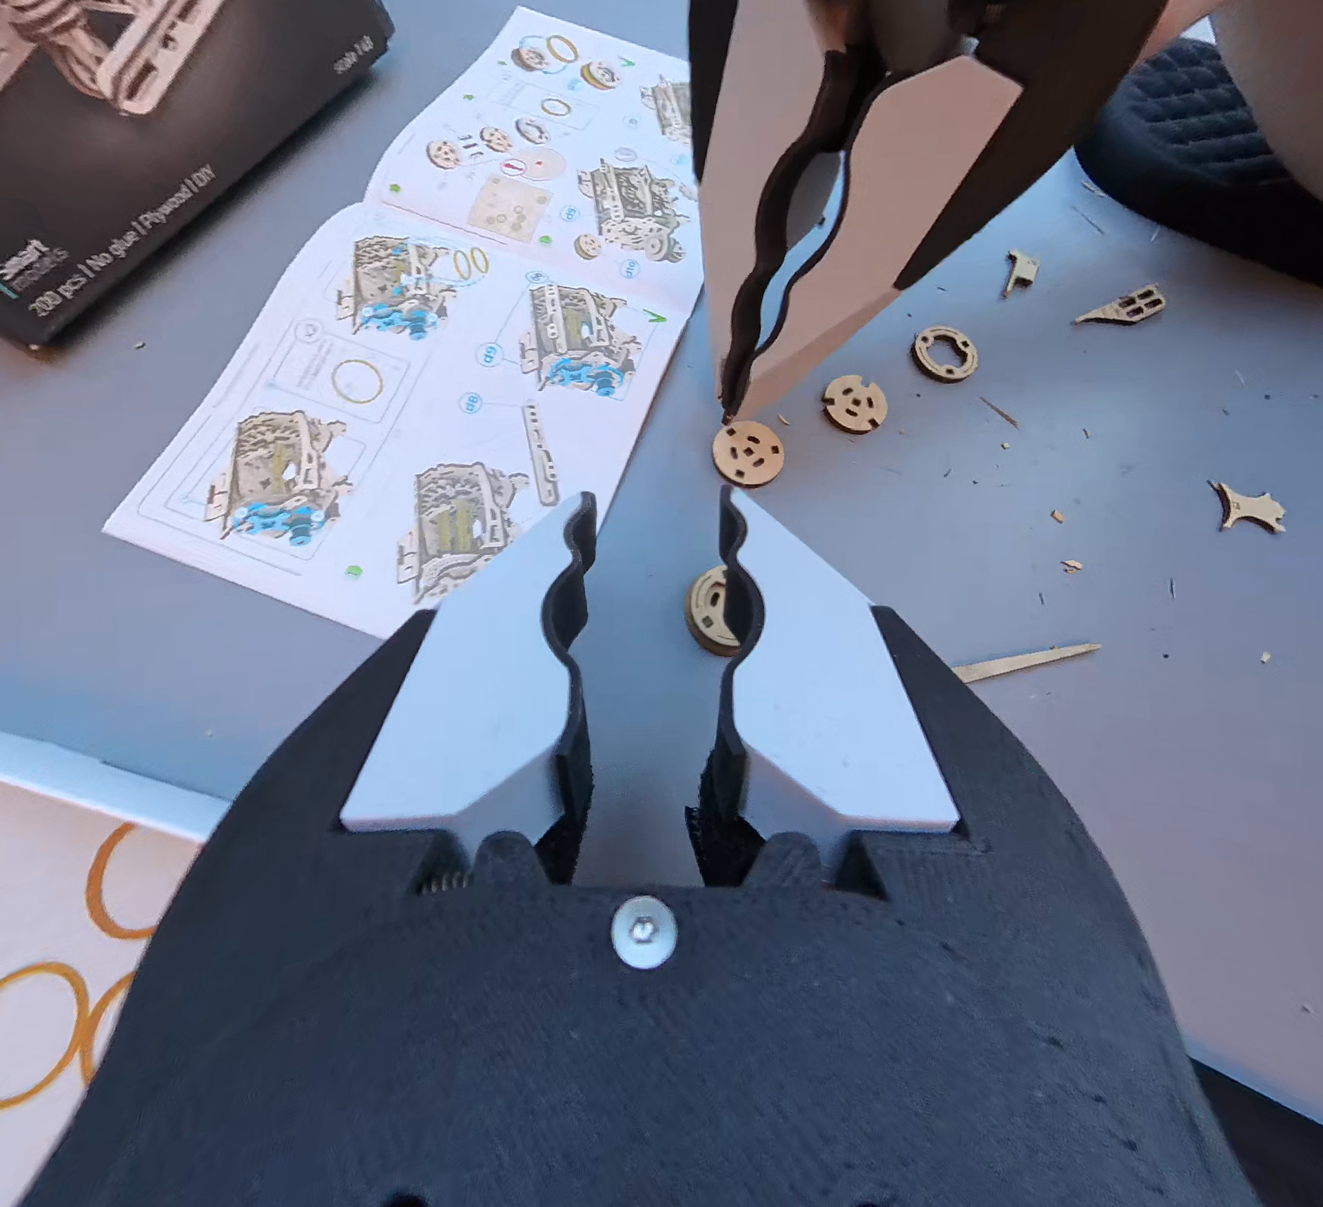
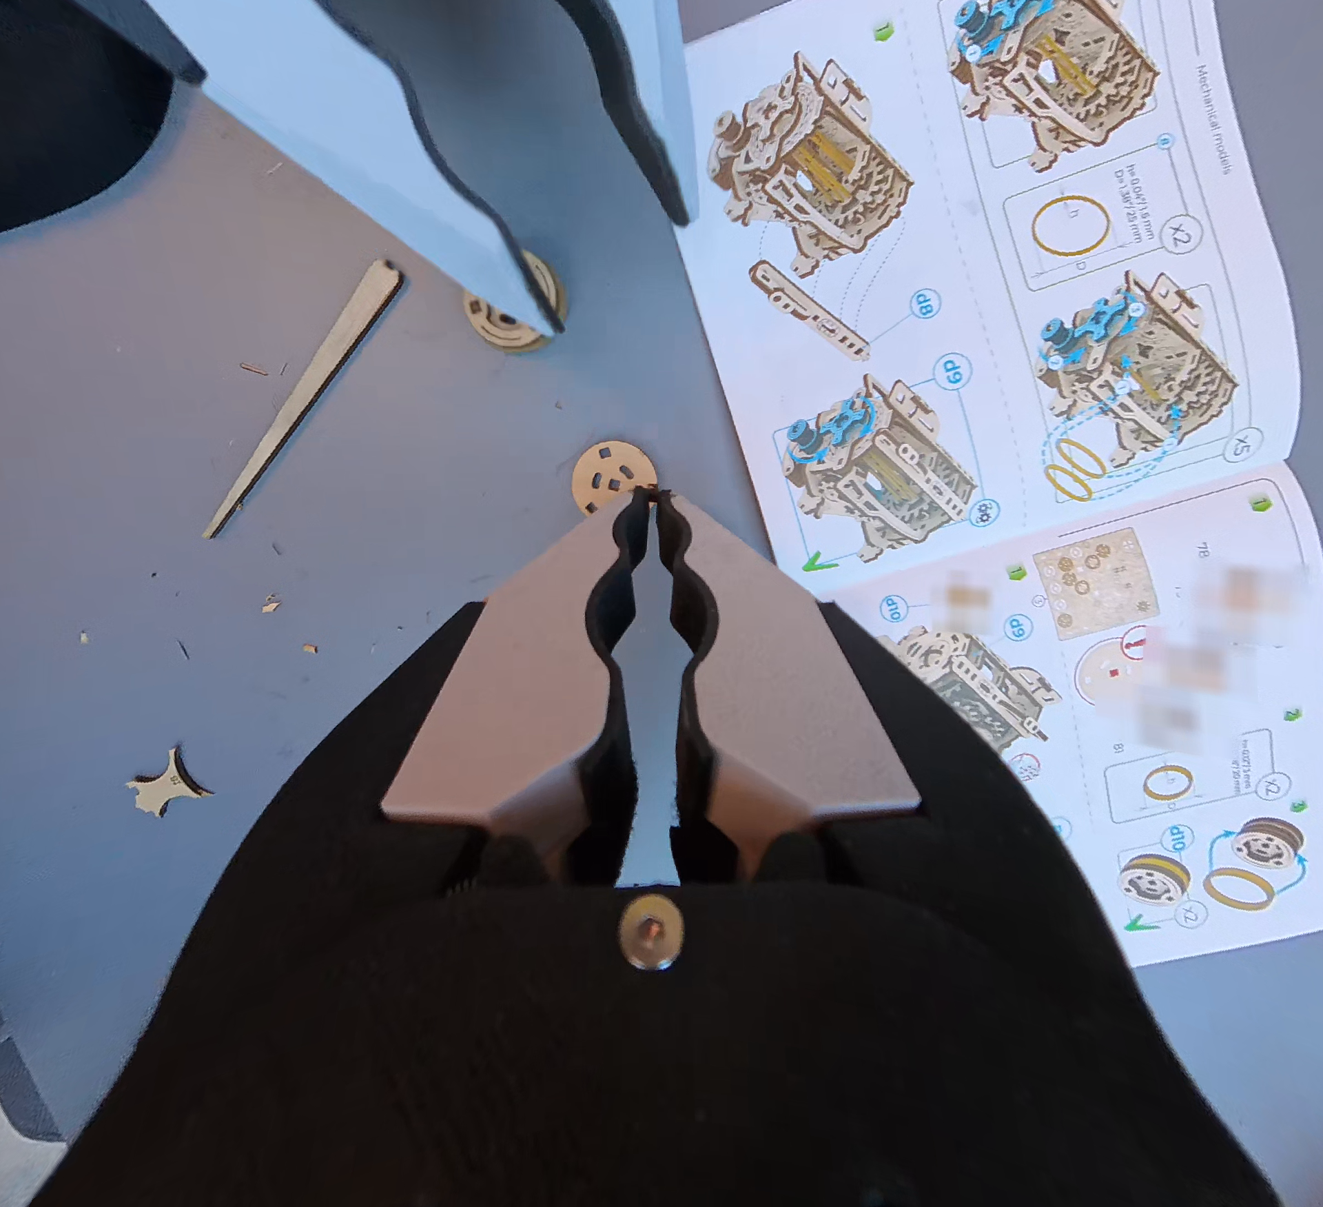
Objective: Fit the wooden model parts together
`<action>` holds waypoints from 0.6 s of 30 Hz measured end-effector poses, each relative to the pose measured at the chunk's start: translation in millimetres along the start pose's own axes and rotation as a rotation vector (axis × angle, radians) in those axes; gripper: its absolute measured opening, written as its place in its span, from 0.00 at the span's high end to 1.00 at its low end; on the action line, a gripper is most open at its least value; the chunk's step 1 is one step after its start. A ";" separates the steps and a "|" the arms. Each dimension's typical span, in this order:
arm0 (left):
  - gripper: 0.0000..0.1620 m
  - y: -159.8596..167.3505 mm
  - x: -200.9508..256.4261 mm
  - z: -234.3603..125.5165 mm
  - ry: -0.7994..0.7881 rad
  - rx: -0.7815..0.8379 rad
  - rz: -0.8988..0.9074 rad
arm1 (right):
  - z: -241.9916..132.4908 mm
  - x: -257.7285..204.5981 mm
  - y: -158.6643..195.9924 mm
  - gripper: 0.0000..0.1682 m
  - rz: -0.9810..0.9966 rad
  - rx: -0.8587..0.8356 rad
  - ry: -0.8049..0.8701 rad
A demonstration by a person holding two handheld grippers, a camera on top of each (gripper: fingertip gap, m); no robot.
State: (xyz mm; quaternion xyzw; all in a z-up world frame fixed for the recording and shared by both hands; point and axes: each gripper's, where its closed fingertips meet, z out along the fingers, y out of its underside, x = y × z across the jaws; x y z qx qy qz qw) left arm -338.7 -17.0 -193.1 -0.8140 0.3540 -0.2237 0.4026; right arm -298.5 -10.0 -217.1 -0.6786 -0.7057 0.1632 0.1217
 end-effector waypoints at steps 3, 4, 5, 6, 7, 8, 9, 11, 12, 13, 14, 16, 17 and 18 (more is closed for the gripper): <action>0.82 -0.7 -14.2 -9.5 -0.057 0.019 -0.041 | -4.4 3.2 -1.6 0.99 -0.016 0.015 -0.010; 0.82 0.0 -18.8 -13.0 -0.080 0.016 -0.050 | -6.7 3.7 -2.8 0.99 -0.019 0.028 -0.026; 0.82 0.4 -22.6 -16.5 -0.102 0.015 -0.057 | -9.2 5.7 -3.8 0.99 -0.015 0.040 -0.037; 0.82 0.0 -26.5 -19.8 -0.125 0.019 -0.061 | -11.5 7.8 -4.1 0.99 -0.022 0.050 -0.047; 0.82 -1.5 -29.4 -23.0 -0.144 0.028 -0.065 | -13.2 9.1 -3.3 0.99 -0.041 0.058 -0.057; 0.83 -2.7 -32.3 -25.8 -0.161 0.036 -0.073 | -14.6 11.6 -1.9 0.99 -0.048 0.066 -0.060; 0.83 -3.8 -35.1 -28.1 -0.177 0.042 -0.084 | -16.2 12.6 -0.9 0.99 -0.044 0.082 -0.073; 0.84 -7.5 -39.6 -30.9 -0.199 0.065 -0.108 | -21.5 8.9 -1.8 0.99 -0.022 0.143 -0.133; 0.84 -9.8 -40.4 -31.3 -0.201 0.077 -0.119 | -24.6 8.2 -2.5 0.99 -0.004 0.170 -0.155; 0.84 -12.3 -40.9 -31.5 -0.201 0.092 -0.124 | -27.4 7.4 -3.1 0.99 0.006 0.191 -0.174; 0.84 -14.1 -41.6 -31.8 -0.201 0.106 -0.129 | -29.8 6.9 -3.9 0.99 0.005 0.208 -0.186; 0.85 -16.4 -43.0 -32.4 -0.198 0.130 -0.149 | -32.8 8.0 -6.2 0.99 0.006 0.235 -0.199; 0.86 -17.7 -43.6 -33.1 -0.196 0.142 -0.165 | -33.7 6.9 -7.3 0.99 0.002 0.247 -0.216; 0.86 -18.8 -44.3 -34.1 -0.195 0.154 -0.182 | -33.9 4.9 -8.0 0.99 -0.008 0.260 -0.233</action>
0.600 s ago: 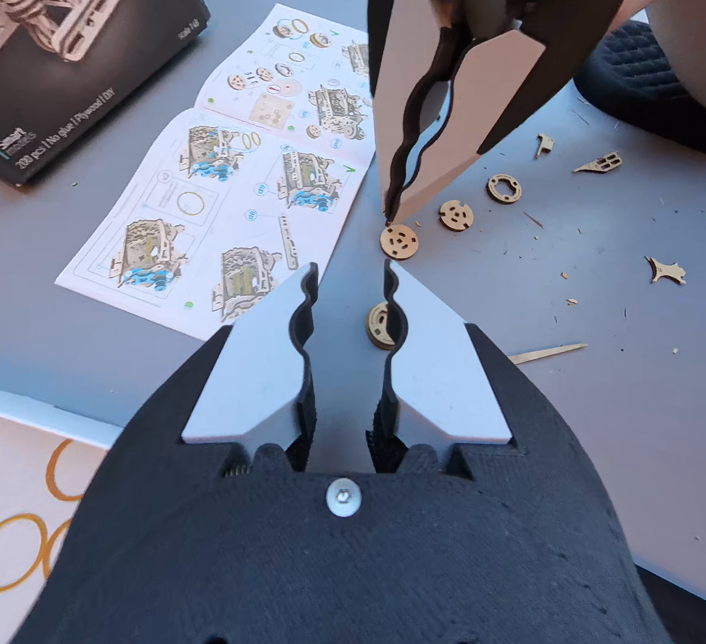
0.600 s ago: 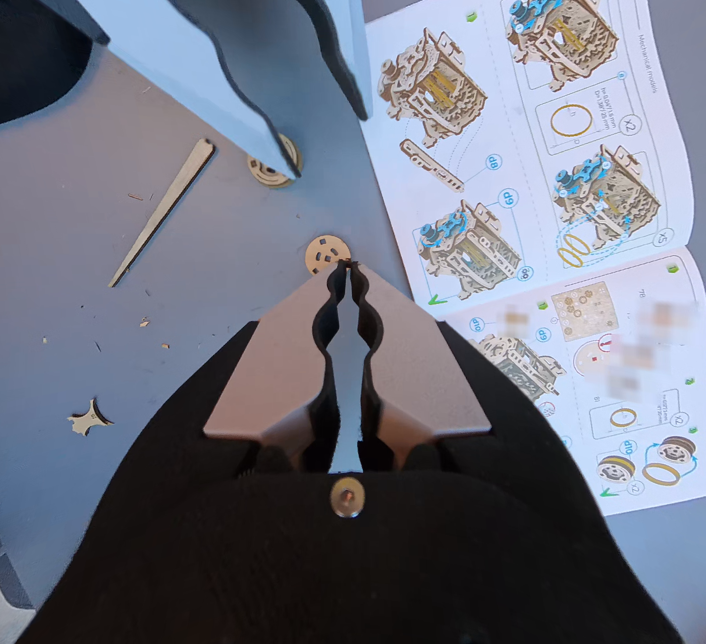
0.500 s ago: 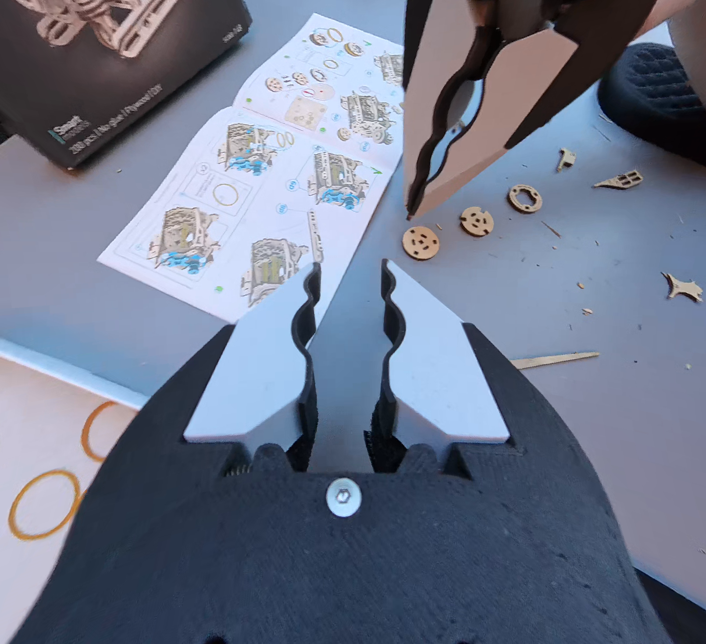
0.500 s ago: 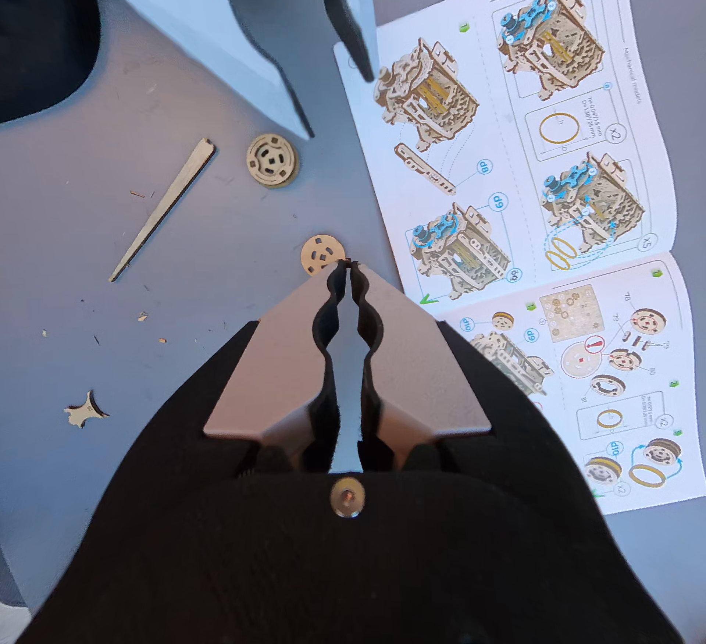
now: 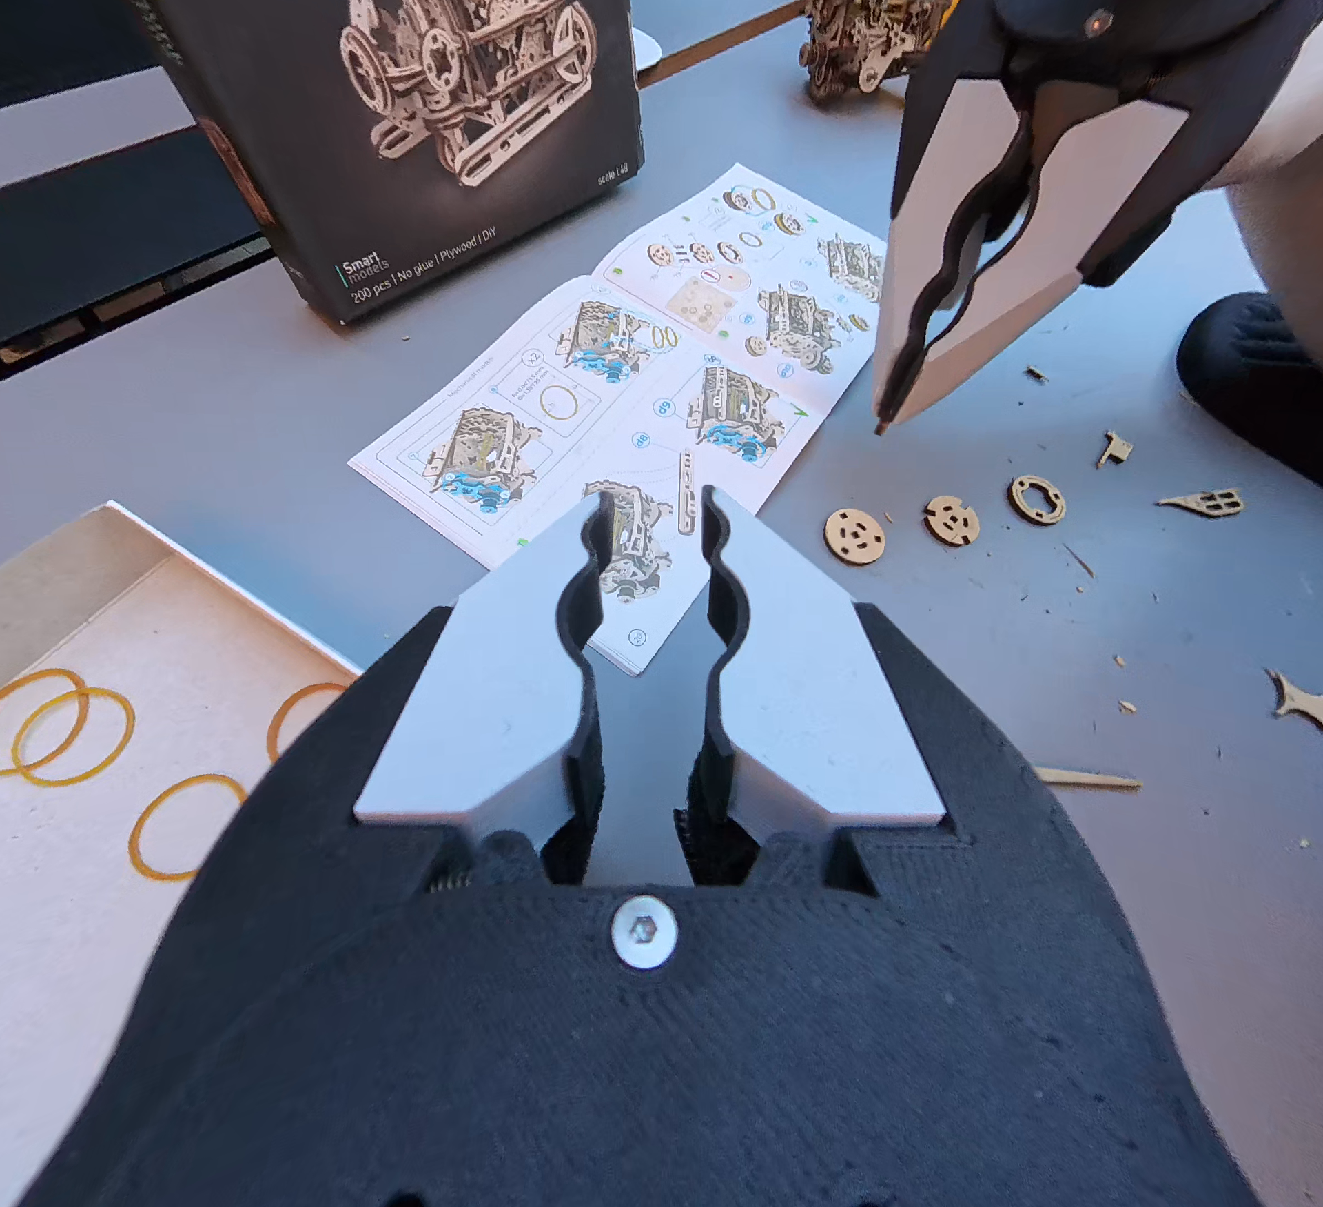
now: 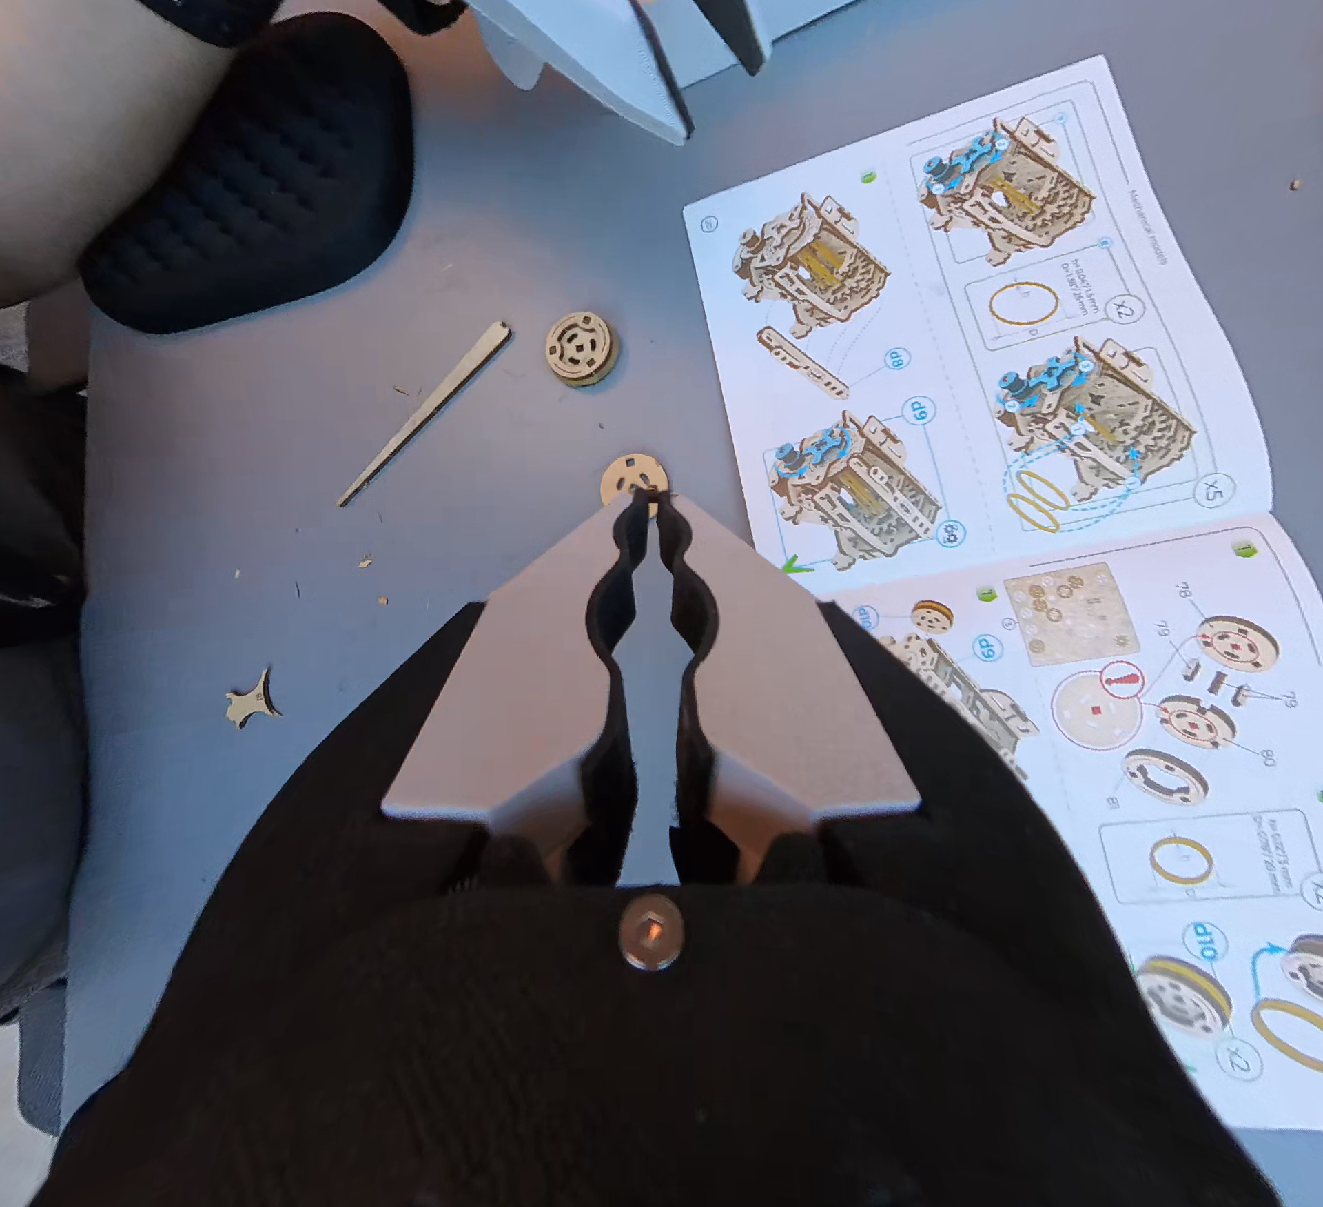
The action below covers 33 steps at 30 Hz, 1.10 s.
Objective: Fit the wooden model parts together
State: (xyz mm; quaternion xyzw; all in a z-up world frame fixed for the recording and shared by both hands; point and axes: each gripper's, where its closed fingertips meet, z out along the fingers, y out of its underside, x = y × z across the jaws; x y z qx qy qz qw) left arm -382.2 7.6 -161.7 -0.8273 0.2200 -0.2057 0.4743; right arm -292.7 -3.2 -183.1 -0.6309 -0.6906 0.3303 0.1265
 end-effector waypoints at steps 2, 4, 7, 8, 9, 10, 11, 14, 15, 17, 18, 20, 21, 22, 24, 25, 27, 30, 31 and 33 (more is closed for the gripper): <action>0.86 -1.4 0.1 -1.2 0.011 0.013 -0.029 | 2.0 -3.5 1.5 0.99 -0.023 0.007 -0.028; 0.87 -1.0 0.4 -1.2 0.020 0.014 -0.045 | 5.3 -2.2 5.3 0.99 -0.023 -0.008 -0.029; 0.87 0.9 1.4 0.3 0.029 0.005 -0.053 | 9.3 -1.5 7.1 0.99 -0.022 -0.007 -0.038; 0.87 1.8 2.6 1.2 0.035 -0.001 -0.051 | 10.7 -1.1 8.0 0.99 -0.019 -0.008 -0.043; 0.87 2.8 4.1 1.9 0.041 -0.008 -0.048 | 11.8 0.0 9.2 0.99 -0.017 -0.010 -0.043; 0.87 3.9 5.3 2.6 0.045 -0.015 -0.042 | 12.7 1.6 9.8 0.99 -0.015 -0.010 -0.038; 0.87 4.6 6.0 3.0 0.044 -0.022 -0.035 | 13.1 2.4 10.2 0.99 -0.012 -0.010 -0.038; 0.86 7.7 11.8 4.4 0.069 -0.042 -0.018 | 12.7 3.0 7.9 0.99 -0.025 0.008 -0.035; 0.86 9.2 14.7 5.5 0.085 -0.052 -0.018 | 12.7 4.3 7.8 0.99 -0.036 0.011 -0.027; 0.84 15.0 21.7 9.0 0.123 -0.085 -0.018 | 12.9 6.8 6.6 0.99 -0.091 0.032 -0.011; 0.81 20.5 22.7 11.3 0.125 -0.117 -0.023 | 13.1 7.4 6.3 0.99 -0.138 0.046 -0.004; 0.74 28.0 22.5 15.7 0.119 -0.161 -0.031 | 15.1 1.5 11.9 0.99 -0.264 0.040 -0.011; 0.75 27.8 27.8 16.8 0.147 -0.162 -0.029 | 16.1 2.9 14.0 0.99 -0.335 0.035 0.021; 0.76 26.8 34.2 17.0 0.179 -0.160 -0.018 | 16.8 3.6 16.2 0.99 -0.396 0.023 0.049; 0.77 26.1 45.8 16.7 0.226 -0.161 0.027 | 16.5 -0.3 17.3 0.99 -0.456 -0.001 0.061; 0.77 26.2 50.7 16.8 0.240 -0.163 0.058 | 15.6 -0.7 15.6 0.99 -0.470 -0.007 0.071; 0.77 27.5 59.4 17.0 0.261 -0.167 0.124 | 14.1 -1.3 12.7 0.99 -0.523 -0.020 0.082; 0.76 29.5 75.1 23.9 0.305 -0.177 0.161 | 10.7 2.1 13.4 0.99 -0.615 -0.068 0.069; 0.76 33.5 78.9 27.0 0.308 -0.203 0.175 | 10.2 1.9 14.0 0.99 -0.622 -0.089 0.044; 0.76 42.3 81.7 33.6 0.282 -0.252 0.227 | 9.0 1.6 13.9 0.99 -0.650 -0.131 0.013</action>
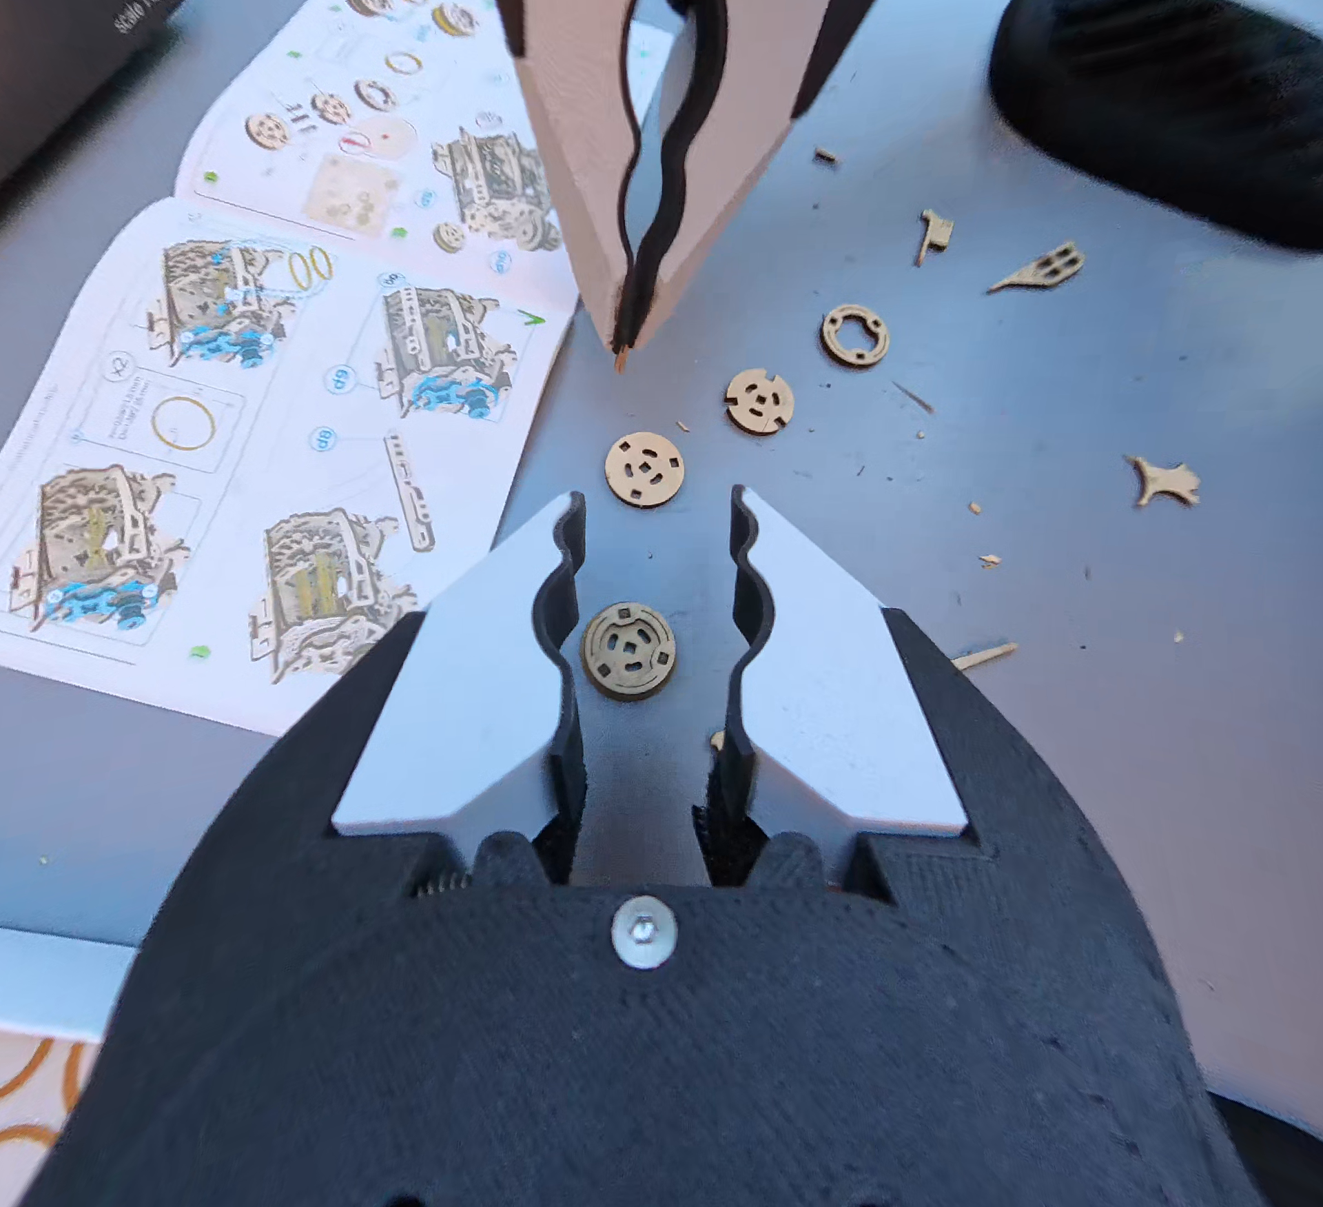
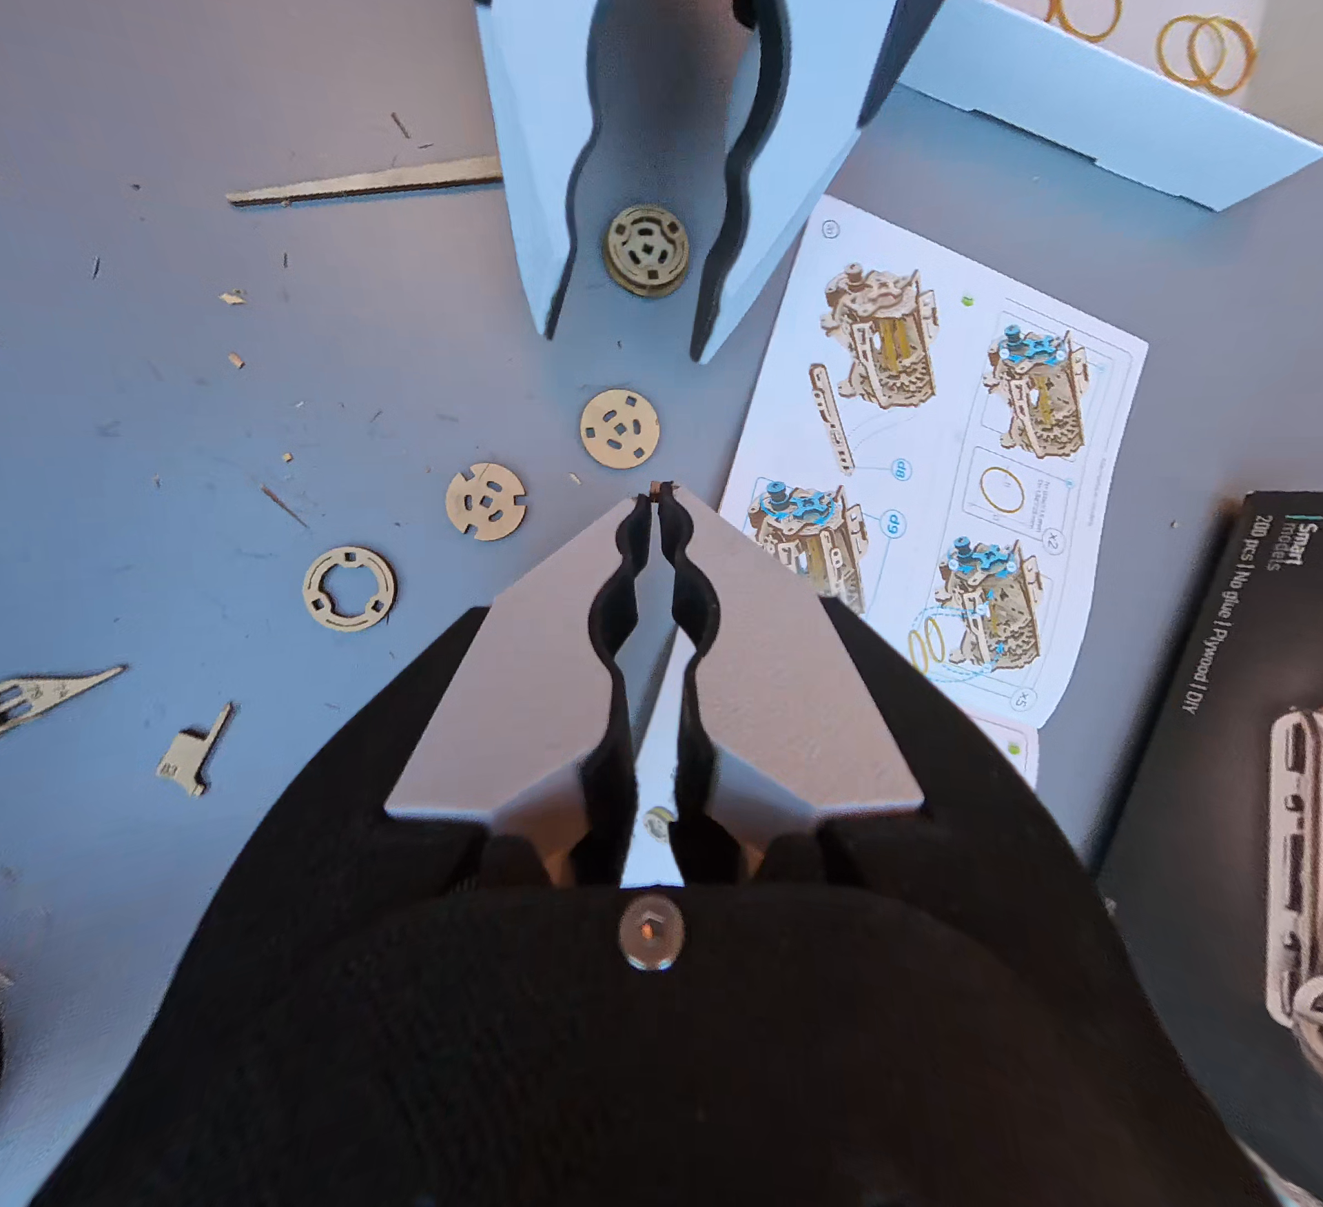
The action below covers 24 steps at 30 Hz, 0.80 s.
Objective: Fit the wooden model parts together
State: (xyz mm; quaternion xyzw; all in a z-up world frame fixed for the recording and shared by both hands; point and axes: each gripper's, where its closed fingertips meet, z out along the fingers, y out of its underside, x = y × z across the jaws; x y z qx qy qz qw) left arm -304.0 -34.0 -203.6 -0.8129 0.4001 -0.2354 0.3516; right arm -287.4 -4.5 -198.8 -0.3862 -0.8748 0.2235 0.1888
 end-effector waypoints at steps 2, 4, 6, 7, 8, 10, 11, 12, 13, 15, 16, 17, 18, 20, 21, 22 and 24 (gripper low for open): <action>0.76 3.0 0.2 8.5 -0.032 -0.043 0.032 | -1.1 -1.3 -2.0 0.99 -0.038 -0.025 -0.031; 0.77 4.1 1.0 14.7 -0.047 -0.059 0.055 | -0.6 -1.5 -2.3 0.99 -0.075 -0.052 -0.050; 0.78 8.2 0.6 18.6 -0.052 -0.083 0.064 | 2.6 -2.6 -2.0 0.99 -0.110 -0.072 -0.076; 0.78 10.1 -0.4 20.5 -0.055 -0.091 0.067 | 4.9 -2.2 -1.9 0.99 -0.129 -0.080 -0.081; 0.78 11.0 -2.1 22.2 -0.063 -0.091 0.072 | 7.0 -2.5 -2.0 0.99 -0.154 -0.086 -0.087; 0.81 8.1 -4.5 24.3 -0.074 -0.071 0.086 | 10.6 -5.2 -1.8 0.99 -0.205 -0.097 -0.103; 0.81 8.0 -4.7 25.7 -0.073 -0.068 0.093 | 11.6 -6.1 -1.3 0.99 -0.232 -0.103 -0.105; 0.83 7.1 -5.4 26.5 -0.076 -0.059 0.105 | 12.2 -5.8 -0.6 0.99 -0.262 -0.110 -0.100; 0.84 6.8 -6.1 27.1 -0.079 -0.054 0.118 | 12.2 -3.9 -0.3 0.99 -0.296 -0.116 -0.081; 0.85 5.7 -5.5 28.2 -0.071 -0.041 0.142 | 11.4 -5.2 -1.3 0.99 -0.342 -0.114 -0.077; 0.85 4.8 -4.2 29.4 -0.061 -0.033 0.148 | 10.7 -6.6 -2.1 0.99 -0.359 -0.116 -0.076; 0.85 3.8 -1.7 30.9 -0.047 -0.025 0.158 | 10.2 -9.9 -3.2 0.99 -0.375 -0.114 -0.085; 0.85 2.8 1.9 32.6 -0.027 -0.018 0.174 | 9.8 -13.1 -3.7 0.99 -0.390 -0.119 -0.091; 0.86 1.4 9.2 35.3 0.008 -0.007 0.210 | 10.0 -20.9 -2.4 0.99 -0.424 -0.139 -0.108; 0.86 1.1 13.3 36.2 0.029 -0.003 0.223 | 10.3 -25.0 -0.6 0.99 -0.436 -0.154 -0.121; 0.86 1.2 15.2 36.3 0.037 -0.003 0.234 | 10.8 -28.0 1.2 0.99 -0.445 -0.167 -0.128; 0.86 1.9 19.7 36.2 0.059 -0.003 0.256 | 11.7 -30.9 0.7 0.99 -0.466 -0.168 -0.131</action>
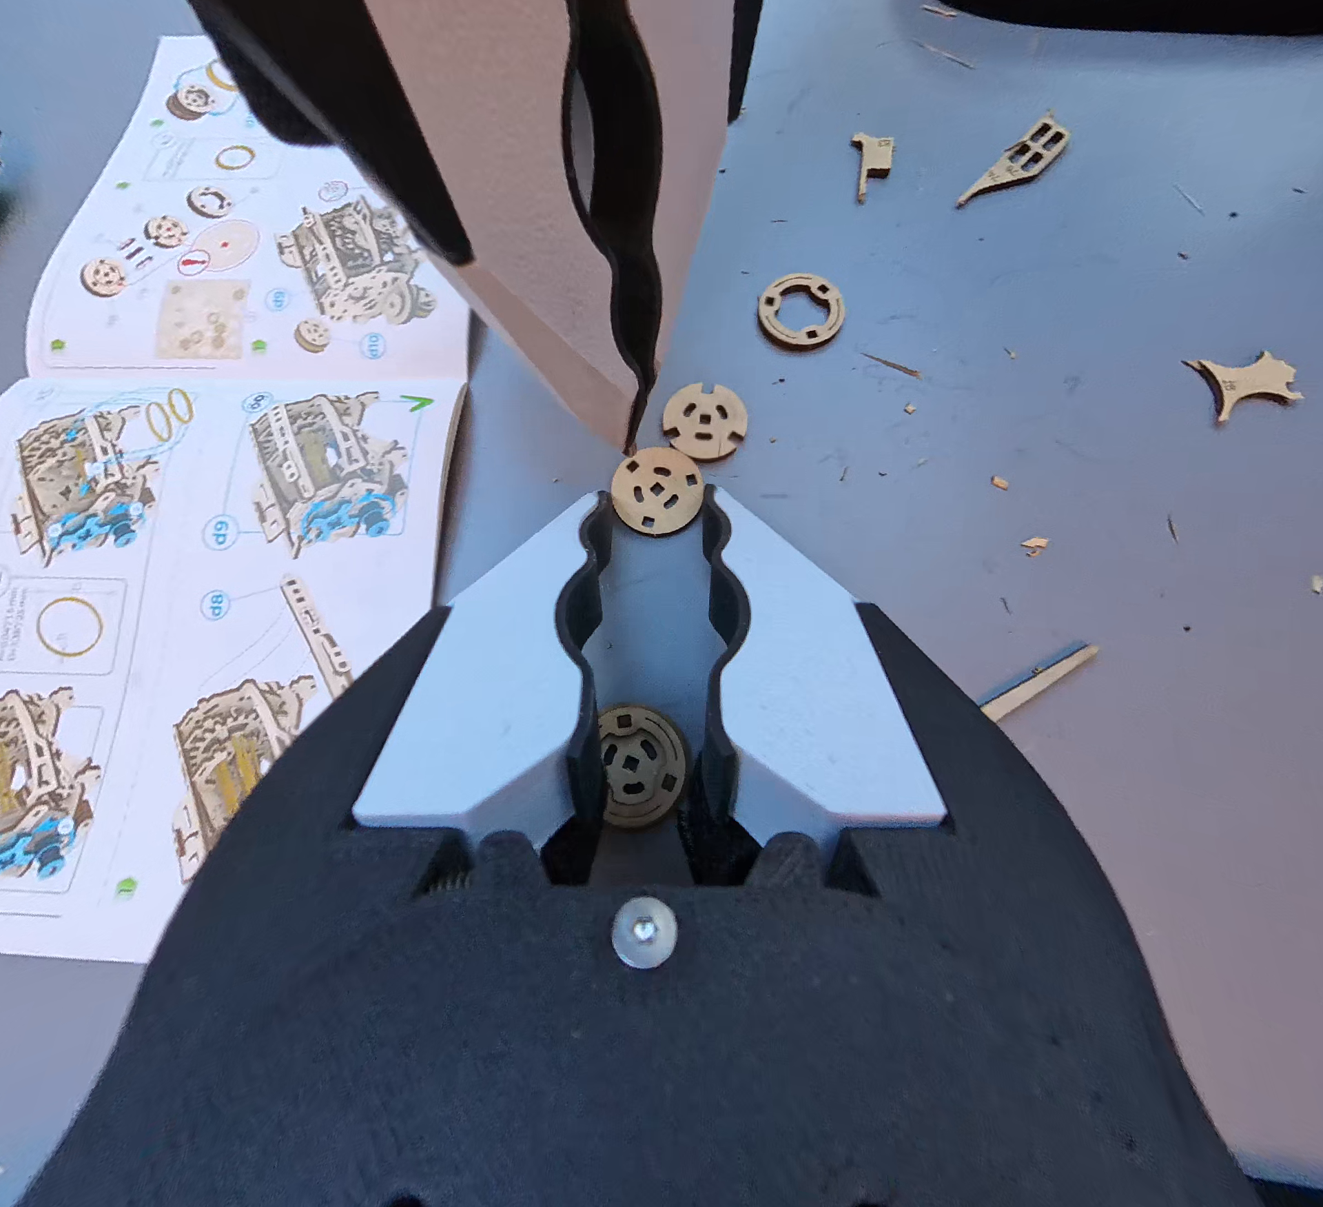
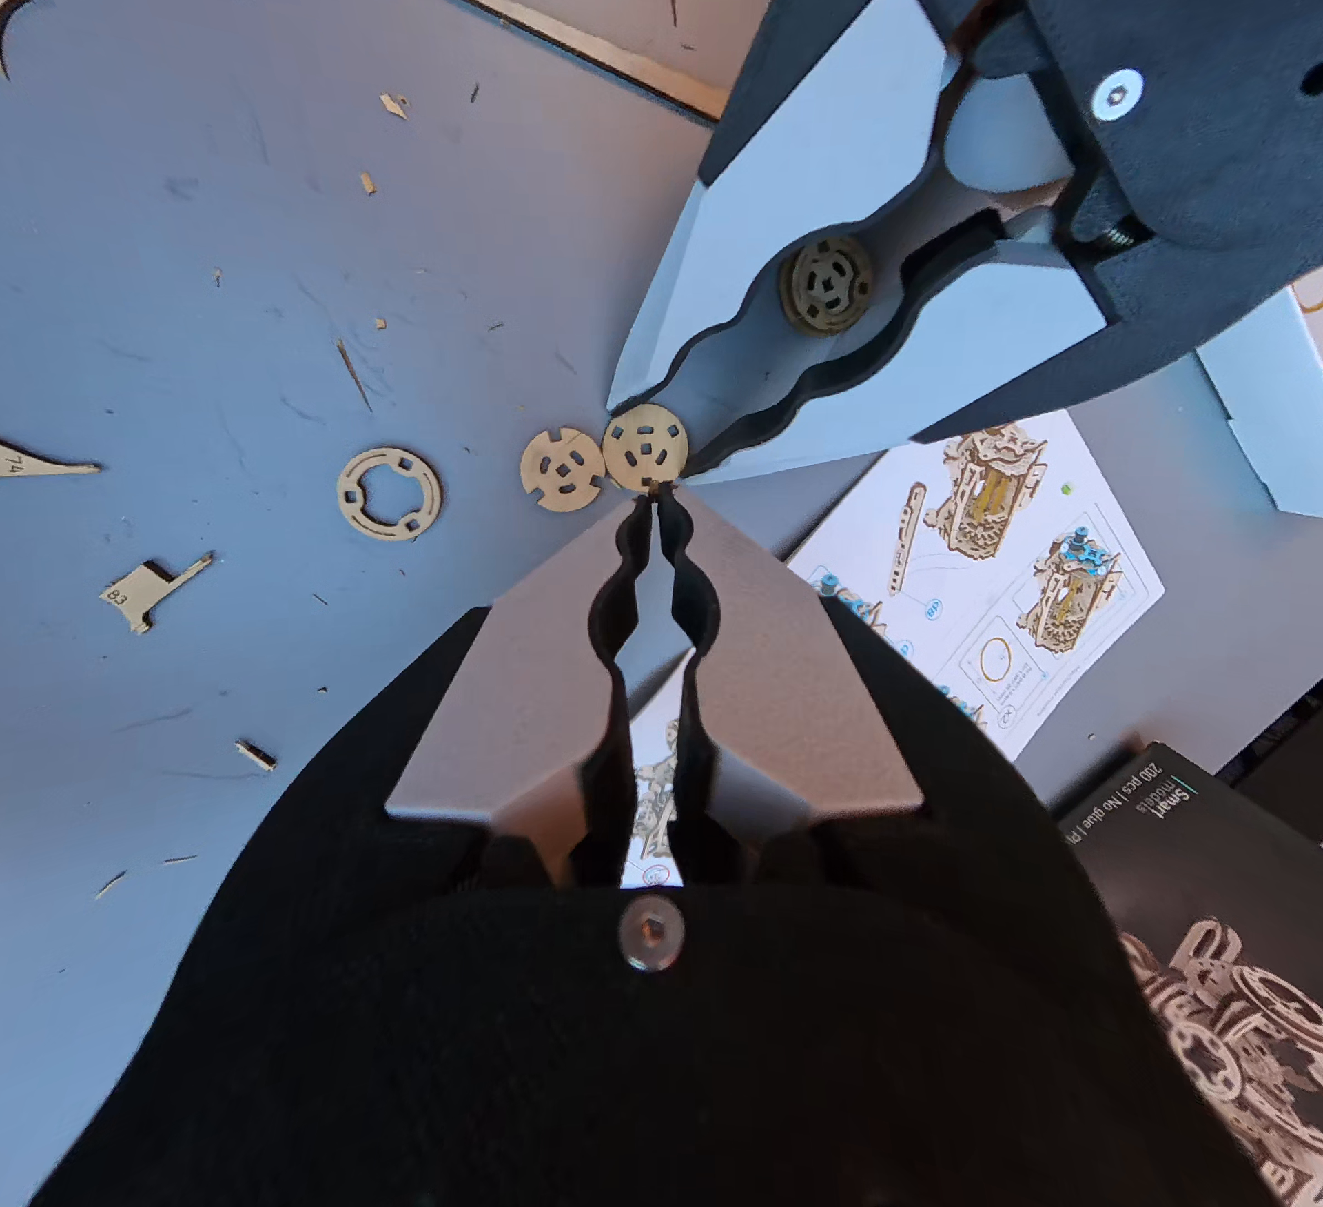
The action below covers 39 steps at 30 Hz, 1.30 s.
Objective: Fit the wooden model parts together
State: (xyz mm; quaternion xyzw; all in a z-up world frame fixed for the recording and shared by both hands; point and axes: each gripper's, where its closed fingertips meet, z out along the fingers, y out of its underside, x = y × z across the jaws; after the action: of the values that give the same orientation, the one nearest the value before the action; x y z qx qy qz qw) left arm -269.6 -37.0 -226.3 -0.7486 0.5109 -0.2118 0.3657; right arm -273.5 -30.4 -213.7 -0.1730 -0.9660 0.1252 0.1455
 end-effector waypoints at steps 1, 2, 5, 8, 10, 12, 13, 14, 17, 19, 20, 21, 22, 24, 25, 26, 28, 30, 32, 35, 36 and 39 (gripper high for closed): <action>0.86 -0.1 0.5 -0.2 0.001 0.001 0.004 | 0.5 -0.8 -1.1 0.99 -0.001 0.003 -0.007; 0.86 0.0 0.9 -0.2 0.003 0.001 0.005 | 0.9 -1.3 -1.7 0.99 0.003 0.003 -0.016; 0.86 0.0 1.2 -0.3 0.006 0.001 0.003 | 2.9 -1.7 -0.9 0.99 0.000 -0.016 -0.037; 0.85 0.0 1.3 -0.3 0.004 0.001 0.006 | 6.0 -3.0 1.2 0.99 0.005 -0.039 -0.061; 0.86 -0.1 1.3 -0.3 0.004 0.001 0.006 | 7.6 -3.8 1.5 0.99 -0.002 -0.044 -0.068; 0.86 0.0 1.4 -0.3 0.006 0.001 0.003 | 8.2 -1.9 1.4 1.00 -0.010 -0.049 -0.057; 0.85 0.0 1.4 -0.3 0.006 0.001 0.003 | 8.3 -2.0 1.1 1.00 -0.014 -0.050 -0.057; 0.85 -0.1 1.4 -0.2 0.007 0.001 0.003 | 9.1 -2.5 2.6 1.00 -0.015 -0.062 -0.061; 0.86 0.0 1.5 -0.3 0.008 0.001 0.001 | 9.8 -2.0 4.2 1.00 -0.014 -0.075 -0.063; 0.86 -0.1 1.4 -0.3 0.008 0.001 0.001 | 9.6 -2.2 5.2 1.00 -0.010 -0.090 -0.066; 0.86 -0.1 1.4 -0.2 0.008 0.001 0.001 | 9.8 -2.1 5.5 1.00 -0.010 -0.102 -0.064; 0.85 -0.1 1.5 -0.2 0.007 0.001 0.001 | 9.8 -2.3 5.7 1.00 -0.011 -0.114 -0.064; 0.85 -0.1 1.5 -0.1 0.007 0.001 0.001 | 9.8 -2.1 5.6 1.00 -0.015 -0.123 -0.062; 0.85 -0.1 1.4 -0.1 0.007 0.001 0.001 | 9.9 -2.3 5.8 1.00 -0.016 -0.150 -0.063; 0.85 -0.1 1.4 -0.1 0.007 0.001 0.000 | 9.9 -2.6 5.8 1.00 -0.018 -0.164 -0.064; 0.85 -0.2 1.4 -0.1 0.007 0.001 0.000 | 9.9 -2.4 6.0 1.00 -0.022 -0.174 -0.061; 0.85 -0.2 1.4 -0.2 0.007 0.001 0.000 | 10.2 -2.7 6.6 1.00 -0.014 -0.186 -0.060; 0.85 -0.2 1.5 -0.2 0.006 0.001 0.002 | 10.0 -3.0 6.2 0.99 -0.006 -0.184 -0.060; 0.85 -0.1 1.5 -0.1 0.006 0.001 0.002 | 10.3 -2.8 6.7 0.99 0.001 -0.185 -0.054; 0.85 -0.2 1.5 -0.2 0.006 0.001 0.002 | 10.8 -2.2 7.6 0.99 0.001 -0.191 -0.044; 0.85 -0.2 1.4 -0.2 0.005 0.001 0.002 | 10.8 -1.8 7.4 0.99 0.004 -0.188 -0.041; 0.85 -0.2 1.5 -0.2 0.005 0.001 0.002 | 10.9 -2.3 7.7 0.99 0.018 -0.185 -0.045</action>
State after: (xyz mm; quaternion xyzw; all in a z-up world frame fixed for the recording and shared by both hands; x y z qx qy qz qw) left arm -269.1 -38.4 -226.1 -0.7474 0.5125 -0.2135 0.3649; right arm -272.7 -26.4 -226.6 -0.1916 -0.9749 0.0408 0.1060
